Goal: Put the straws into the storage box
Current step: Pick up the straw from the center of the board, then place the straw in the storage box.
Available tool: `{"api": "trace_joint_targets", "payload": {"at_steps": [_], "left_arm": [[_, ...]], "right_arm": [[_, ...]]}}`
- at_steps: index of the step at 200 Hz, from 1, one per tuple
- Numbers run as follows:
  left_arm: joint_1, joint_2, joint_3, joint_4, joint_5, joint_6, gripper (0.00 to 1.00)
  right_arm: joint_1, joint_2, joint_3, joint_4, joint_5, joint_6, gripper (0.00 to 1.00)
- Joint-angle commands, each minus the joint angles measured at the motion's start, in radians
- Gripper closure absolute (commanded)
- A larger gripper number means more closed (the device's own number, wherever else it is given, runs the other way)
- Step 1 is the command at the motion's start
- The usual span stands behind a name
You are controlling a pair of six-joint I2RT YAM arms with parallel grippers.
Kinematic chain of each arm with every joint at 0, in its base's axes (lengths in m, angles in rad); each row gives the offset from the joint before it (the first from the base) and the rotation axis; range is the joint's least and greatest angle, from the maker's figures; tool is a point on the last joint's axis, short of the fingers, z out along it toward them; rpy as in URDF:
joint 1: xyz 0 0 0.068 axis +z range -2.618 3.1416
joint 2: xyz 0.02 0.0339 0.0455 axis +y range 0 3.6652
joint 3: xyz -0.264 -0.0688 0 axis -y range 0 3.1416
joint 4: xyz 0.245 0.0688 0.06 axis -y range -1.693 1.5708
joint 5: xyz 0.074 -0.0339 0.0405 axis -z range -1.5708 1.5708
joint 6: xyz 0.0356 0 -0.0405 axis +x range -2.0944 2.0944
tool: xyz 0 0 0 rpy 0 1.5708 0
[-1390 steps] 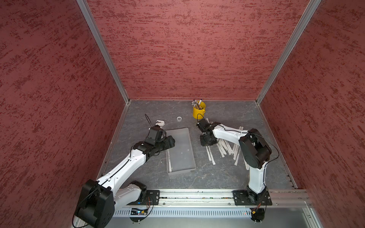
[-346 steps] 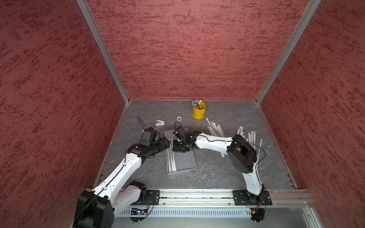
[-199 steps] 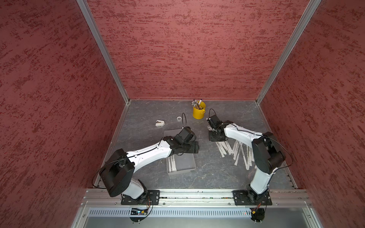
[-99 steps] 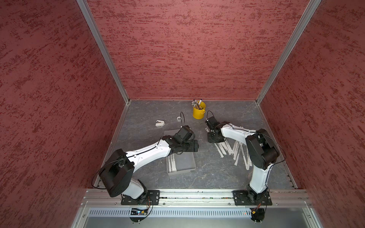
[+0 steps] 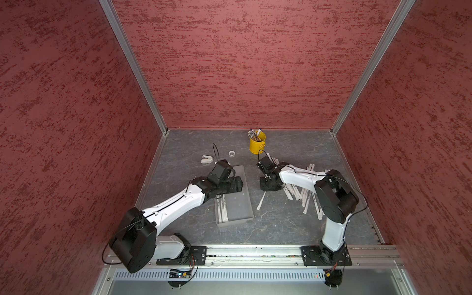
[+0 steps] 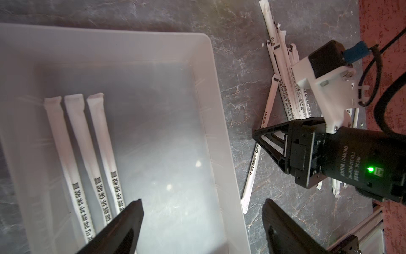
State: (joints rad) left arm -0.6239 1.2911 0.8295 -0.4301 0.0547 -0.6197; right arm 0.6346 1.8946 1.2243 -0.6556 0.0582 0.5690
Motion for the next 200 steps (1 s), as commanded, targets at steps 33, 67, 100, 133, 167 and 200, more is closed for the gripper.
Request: {"api": "trace_joint_targets", "payload": {"at_steps": [33,67,100,133,167,200], "left_arm": [[0.059,-0.077,-0.053,-0.022,0.011,0.021,0.13],[0.111,-0.123,-0.074,-0.048,0.006,0.036,0.12],[0.199,-0.194,-0.109,-0.08,0.026,0.054,0.12],[0.263,-0.272,-0.146,-0.104,0.044,0.041,0.13],[0.313,-0.325,-0.201,-0.065,0.082,-0.006,0.13],[0.313,-0.336,-0.232,-0.067,0.086,-0.015,0.13]], "right_arm": [[0.007,0.083,0.085,-0.018,0.12,0.032,0.72],[0.02,0.055,0.065,0.011,0.083,0.012,0.87],[0.072,-0.083,0.059,0.0,0.02,-0.015,0.92],[0.15,-0.212,0.147,-0.014,-0.136,0.029,0.92],[0.251,-0.148,0.087,0.275,-0.238,0.201,0.92],[0.301,-0.03,0.09,0.442,-0.202,0.286,0.92]]}}
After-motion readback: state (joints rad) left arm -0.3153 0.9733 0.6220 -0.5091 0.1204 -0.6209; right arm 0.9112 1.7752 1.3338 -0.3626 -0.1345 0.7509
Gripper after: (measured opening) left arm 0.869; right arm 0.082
